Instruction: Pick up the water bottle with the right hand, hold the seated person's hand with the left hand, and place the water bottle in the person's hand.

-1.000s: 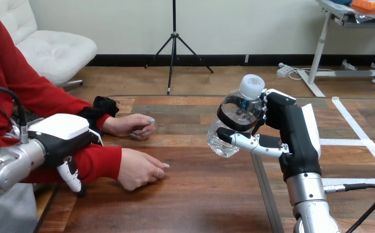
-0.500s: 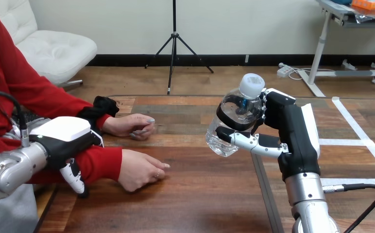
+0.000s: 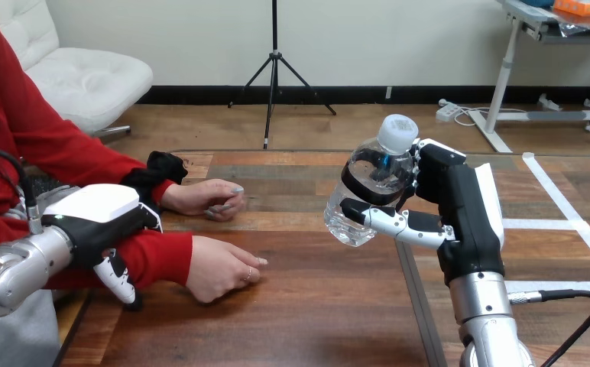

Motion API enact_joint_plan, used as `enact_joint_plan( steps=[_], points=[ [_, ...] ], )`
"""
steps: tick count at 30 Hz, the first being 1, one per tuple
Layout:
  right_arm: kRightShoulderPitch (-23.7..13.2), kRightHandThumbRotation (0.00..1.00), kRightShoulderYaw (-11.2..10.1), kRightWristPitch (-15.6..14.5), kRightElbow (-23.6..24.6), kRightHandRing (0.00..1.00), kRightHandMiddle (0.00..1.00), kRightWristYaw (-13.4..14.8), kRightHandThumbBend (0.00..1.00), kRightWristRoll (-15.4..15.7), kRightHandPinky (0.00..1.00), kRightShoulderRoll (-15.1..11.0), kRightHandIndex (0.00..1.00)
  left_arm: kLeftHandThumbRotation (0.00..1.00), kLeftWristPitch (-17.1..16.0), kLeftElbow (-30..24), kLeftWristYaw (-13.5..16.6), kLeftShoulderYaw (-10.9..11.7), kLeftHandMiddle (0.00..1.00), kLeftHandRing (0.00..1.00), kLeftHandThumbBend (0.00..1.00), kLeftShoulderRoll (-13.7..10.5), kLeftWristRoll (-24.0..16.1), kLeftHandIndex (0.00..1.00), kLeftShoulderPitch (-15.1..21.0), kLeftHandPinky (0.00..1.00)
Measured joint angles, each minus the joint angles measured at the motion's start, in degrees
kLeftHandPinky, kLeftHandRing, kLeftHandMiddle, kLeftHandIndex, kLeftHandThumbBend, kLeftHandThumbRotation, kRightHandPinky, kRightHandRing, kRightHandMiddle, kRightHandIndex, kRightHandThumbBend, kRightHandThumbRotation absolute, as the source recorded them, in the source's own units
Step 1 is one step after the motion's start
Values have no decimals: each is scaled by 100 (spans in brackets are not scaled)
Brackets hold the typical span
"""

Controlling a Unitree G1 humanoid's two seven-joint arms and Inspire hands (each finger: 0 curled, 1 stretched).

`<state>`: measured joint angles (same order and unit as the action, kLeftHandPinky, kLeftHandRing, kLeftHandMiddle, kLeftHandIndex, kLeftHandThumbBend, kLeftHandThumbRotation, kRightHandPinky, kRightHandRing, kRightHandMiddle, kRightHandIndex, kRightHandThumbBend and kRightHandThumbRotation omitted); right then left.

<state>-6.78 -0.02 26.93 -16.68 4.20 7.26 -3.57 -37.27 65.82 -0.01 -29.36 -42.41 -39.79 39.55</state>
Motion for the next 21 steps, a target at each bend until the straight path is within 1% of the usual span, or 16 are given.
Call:
enact_joint_plan(
  steps=[4,21],
  points=[
    [0,0,0,14,0,33,47,-34,88,-54,27,0,48,0,-41,-3,2,47,55,52,85,0,53,56,-27,49],
    [0,0,6,16,0,33,47,-100,89,-77,26,11,48,0,-267,-4,106,218,50,46,84,9,115,52,-106,42]
  ],
)
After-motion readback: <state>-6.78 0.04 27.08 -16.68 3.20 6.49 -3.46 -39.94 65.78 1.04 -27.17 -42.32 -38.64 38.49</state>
